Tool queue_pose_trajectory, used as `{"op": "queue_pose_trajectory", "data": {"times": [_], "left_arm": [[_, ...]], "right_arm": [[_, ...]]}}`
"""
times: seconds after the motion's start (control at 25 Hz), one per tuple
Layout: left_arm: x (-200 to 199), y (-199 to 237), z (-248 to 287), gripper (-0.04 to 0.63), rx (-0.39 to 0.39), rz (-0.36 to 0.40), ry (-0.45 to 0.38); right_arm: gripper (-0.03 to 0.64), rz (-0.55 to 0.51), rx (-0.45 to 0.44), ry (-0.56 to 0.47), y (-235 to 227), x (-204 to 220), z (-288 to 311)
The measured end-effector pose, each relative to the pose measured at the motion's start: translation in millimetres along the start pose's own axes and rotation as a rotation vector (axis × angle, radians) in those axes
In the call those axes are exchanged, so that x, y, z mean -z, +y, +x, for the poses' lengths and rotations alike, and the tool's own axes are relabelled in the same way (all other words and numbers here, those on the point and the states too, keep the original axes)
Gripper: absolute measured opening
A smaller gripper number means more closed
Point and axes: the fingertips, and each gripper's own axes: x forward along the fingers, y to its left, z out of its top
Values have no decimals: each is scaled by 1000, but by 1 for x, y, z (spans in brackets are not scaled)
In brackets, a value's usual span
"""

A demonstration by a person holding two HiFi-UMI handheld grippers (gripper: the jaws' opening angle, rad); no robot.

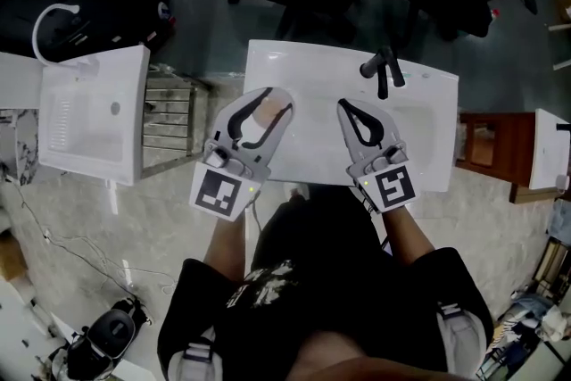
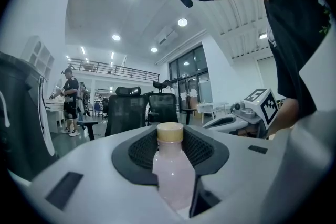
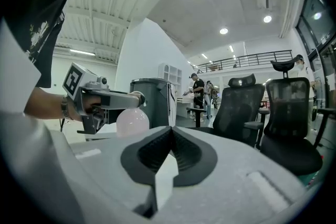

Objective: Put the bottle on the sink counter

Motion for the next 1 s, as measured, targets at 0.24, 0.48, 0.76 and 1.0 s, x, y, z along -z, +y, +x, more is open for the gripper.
{"op": "queue_pose_trajectory", "data": {"times": [0.24,0.48,0.76,1.0], "left_arm": [[32,37,46,150,-10,-37,39],[73,71,86,150,-11,-32,107],[133,99,126,152,-37,-65,154],[175,119,140,151,-84,-104,199]], "right_arm": [[-5,38,-12,47,-31,33,29],[-5,68,-40,95,-53,69,67],[-5,94,-93,124,-64,117,108],[-5,118,-129,152,-67,143,127]]}}
